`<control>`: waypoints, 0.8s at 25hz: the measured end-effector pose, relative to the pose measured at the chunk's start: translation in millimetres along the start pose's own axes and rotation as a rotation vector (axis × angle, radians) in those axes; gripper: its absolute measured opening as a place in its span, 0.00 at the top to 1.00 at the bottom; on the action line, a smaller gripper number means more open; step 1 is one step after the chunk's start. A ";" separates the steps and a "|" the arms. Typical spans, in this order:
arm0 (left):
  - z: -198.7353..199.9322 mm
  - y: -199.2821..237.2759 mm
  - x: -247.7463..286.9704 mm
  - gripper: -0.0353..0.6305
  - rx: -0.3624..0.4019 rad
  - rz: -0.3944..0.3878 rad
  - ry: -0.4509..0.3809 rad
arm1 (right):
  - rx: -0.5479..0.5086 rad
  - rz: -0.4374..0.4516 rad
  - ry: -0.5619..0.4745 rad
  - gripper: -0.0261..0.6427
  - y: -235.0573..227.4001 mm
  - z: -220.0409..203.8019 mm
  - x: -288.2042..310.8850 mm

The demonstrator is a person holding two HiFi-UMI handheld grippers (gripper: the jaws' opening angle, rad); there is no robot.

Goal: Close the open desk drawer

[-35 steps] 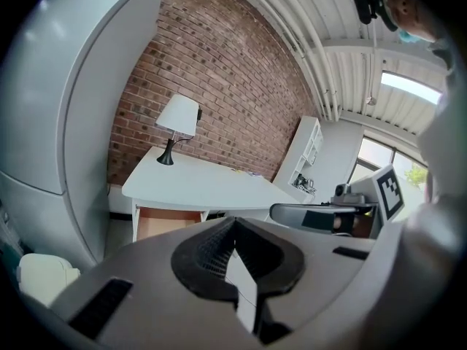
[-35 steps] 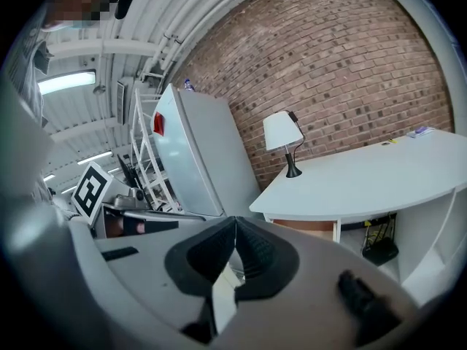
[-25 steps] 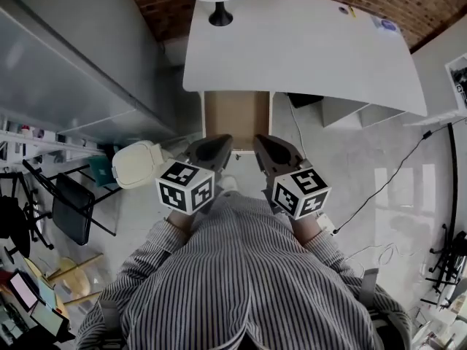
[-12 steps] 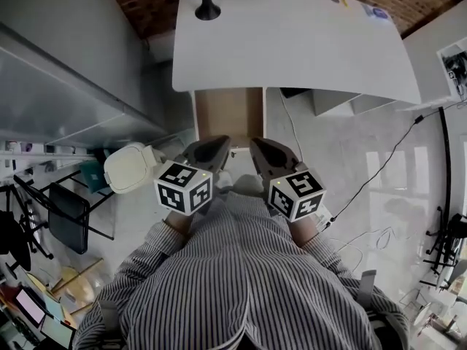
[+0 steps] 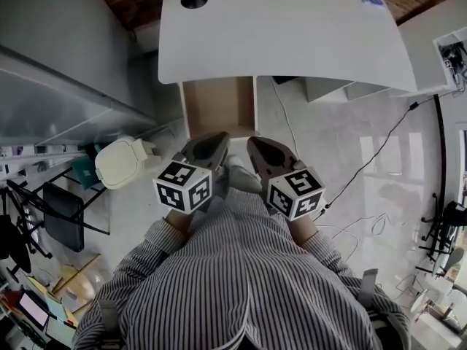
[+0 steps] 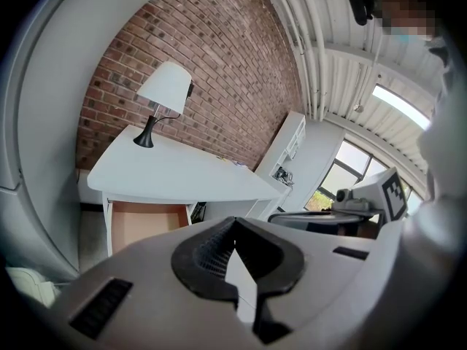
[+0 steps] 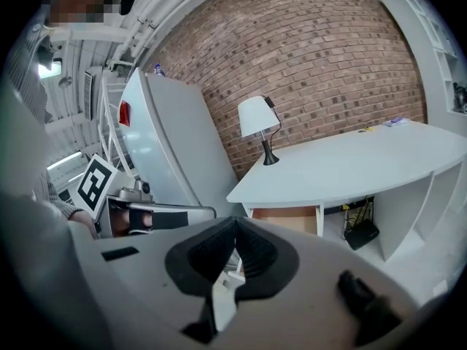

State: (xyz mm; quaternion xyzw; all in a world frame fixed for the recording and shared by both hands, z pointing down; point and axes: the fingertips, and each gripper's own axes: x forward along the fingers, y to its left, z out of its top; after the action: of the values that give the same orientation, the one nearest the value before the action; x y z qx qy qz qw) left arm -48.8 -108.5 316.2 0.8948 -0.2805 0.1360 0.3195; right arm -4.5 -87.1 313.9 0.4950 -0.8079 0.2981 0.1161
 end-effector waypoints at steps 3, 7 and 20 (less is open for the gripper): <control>-3.0 -4.5 2.5 0.93 -0.004 0.007 0.007 | -0.006 0.015 0.017 0.94 -0.3 -0.8 -2.4; -5.7 -6.4 4.8 0.93 -0.025 0.021 0.006 | -0.029 0.027 0.017 0.94 -1.7 2.7 -5.0; -23.7 17.7 8.9 0.93 0.001 0.113 0.043 | -0.027 0.063 0.095 0.94 -5.7 -18.8 10.0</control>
State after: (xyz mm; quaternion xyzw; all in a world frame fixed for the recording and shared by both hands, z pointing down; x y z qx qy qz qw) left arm -53.6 -108.1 346.7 0.8746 -0.3236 0.1731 0.3170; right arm -6.5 -85.1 335.8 0.4529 -0.8206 0.3139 0.1516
